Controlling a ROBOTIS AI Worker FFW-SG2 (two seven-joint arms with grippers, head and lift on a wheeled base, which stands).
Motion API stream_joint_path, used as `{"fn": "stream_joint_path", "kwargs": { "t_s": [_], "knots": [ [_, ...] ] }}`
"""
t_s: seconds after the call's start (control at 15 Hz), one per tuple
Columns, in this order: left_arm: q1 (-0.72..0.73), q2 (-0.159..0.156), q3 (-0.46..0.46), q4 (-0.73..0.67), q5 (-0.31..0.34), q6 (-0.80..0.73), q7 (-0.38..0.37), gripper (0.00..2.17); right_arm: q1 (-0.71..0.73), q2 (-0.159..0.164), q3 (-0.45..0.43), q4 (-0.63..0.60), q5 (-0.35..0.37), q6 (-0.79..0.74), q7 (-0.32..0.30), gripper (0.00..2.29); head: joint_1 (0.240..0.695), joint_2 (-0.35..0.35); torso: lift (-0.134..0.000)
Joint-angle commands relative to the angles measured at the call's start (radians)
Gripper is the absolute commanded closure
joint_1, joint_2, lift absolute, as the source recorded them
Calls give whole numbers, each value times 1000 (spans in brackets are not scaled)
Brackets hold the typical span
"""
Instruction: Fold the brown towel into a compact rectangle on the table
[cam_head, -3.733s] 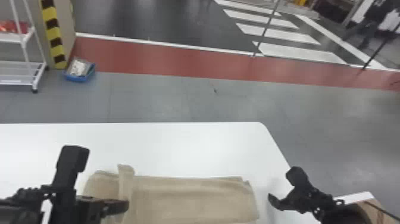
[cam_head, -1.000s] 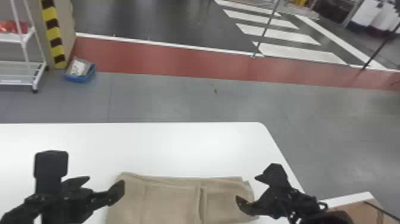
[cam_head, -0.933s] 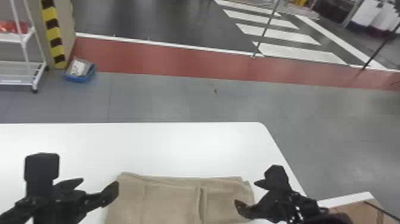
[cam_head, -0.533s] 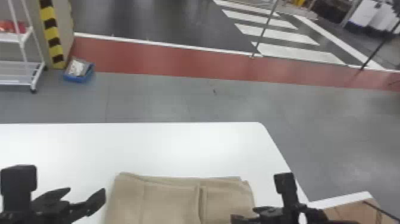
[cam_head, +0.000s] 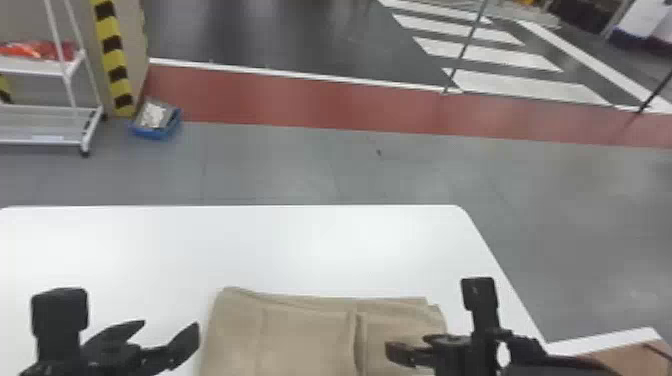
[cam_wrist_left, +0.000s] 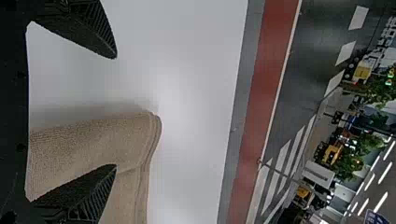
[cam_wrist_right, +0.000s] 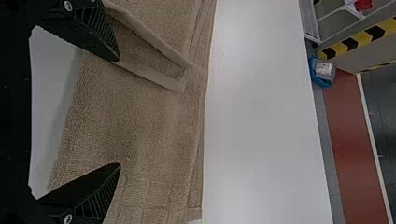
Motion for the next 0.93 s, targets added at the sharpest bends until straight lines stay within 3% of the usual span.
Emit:
{"fn": "stream_joint_path", "kwargs": {
  "t_s": [0.0, 0.87],
  "knots": [
    [2, 1, 9, 10, 2, -4, -3, 46, -10, 2, 8, 6, -56, -2, -9, 76, 695, -267, 0],
    [-18, 13, 32, 73, 4, -31, -26, 46, -85, 2, 97, 117, -58, -8, -65, 76, 695, -176, 0]
  ]
}}
